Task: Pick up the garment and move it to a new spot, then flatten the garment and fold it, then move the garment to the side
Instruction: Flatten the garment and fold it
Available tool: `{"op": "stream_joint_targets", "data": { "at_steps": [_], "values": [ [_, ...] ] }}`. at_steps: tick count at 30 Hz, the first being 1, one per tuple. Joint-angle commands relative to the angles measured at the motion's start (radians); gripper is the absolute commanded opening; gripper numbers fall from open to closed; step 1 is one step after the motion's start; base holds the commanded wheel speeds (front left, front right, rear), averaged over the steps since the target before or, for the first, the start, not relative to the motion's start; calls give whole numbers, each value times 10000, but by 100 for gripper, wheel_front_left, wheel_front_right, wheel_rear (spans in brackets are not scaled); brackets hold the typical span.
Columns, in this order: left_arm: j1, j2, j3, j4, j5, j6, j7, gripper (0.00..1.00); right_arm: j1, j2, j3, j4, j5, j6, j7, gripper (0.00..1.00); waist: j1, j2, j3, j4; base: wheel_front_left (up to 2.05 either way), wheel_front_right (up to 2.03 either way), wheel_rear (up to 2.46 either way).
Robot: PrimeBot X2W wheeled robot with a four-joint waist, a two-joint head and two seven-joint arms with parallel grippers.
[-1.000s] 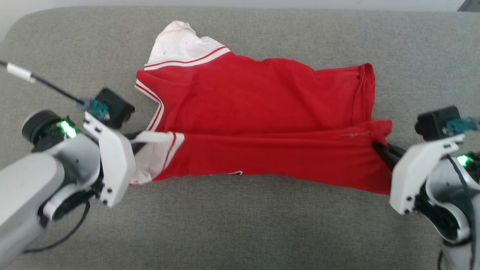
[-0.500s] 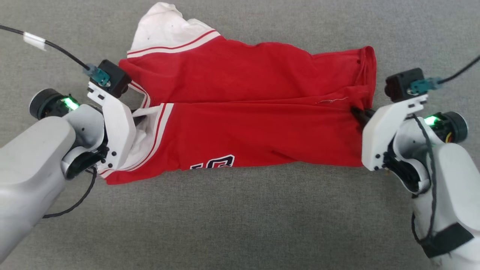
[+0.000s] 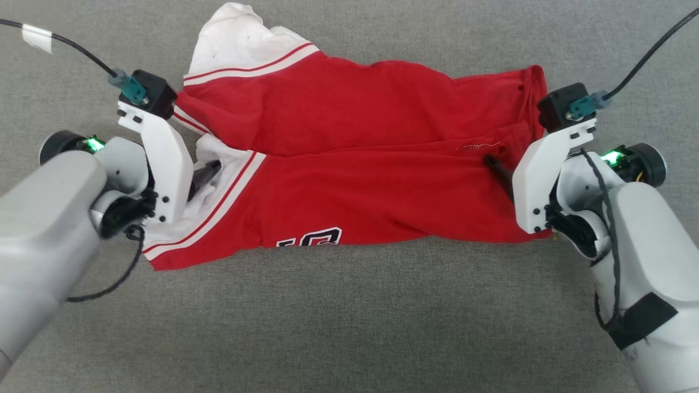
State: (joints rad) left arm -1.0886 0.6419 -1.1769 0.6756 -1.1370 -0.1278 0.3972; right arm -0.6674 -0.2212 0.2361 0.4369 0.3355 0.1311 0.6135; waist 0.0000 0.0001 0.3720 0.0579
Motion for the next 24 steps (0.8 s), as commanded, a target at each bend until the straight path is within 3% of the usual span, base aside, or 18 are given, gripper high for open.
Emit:
{"op": "stream_joint_targets", "data": {
  "at_steps": [1,4,12,18,24],
  "values": [
    [-230,142,71,81,-236,-26,37,100,112,-92,-39,-123,141,-5,54,100,0,-1,-92,22,0,0,0],
    [-245,264,134,17,-369,-2,186,100,281,-208,-234,-629,135,-5,-65,100,0,-1,-210,60,0,0,0],
    [234,904,219,-1116,-677,655,583,100,1131,60,-1487,-2302,-195,-5,-785,100,0,-1,-468,148,0,0,0],
    [1047,1896,218,-3179,-975,1810,925,100,1981,750,-2759,-3960,-820,-5,-1630,100,0,-1,-553,186,0,0,0],
    [1963,2890,316,-5257,-1465,3254,1044,100,2687,1272,-3481,-5299,-1287,-5,-2246,100,0,-1,-532,163,0,0,0]
  ]
}}
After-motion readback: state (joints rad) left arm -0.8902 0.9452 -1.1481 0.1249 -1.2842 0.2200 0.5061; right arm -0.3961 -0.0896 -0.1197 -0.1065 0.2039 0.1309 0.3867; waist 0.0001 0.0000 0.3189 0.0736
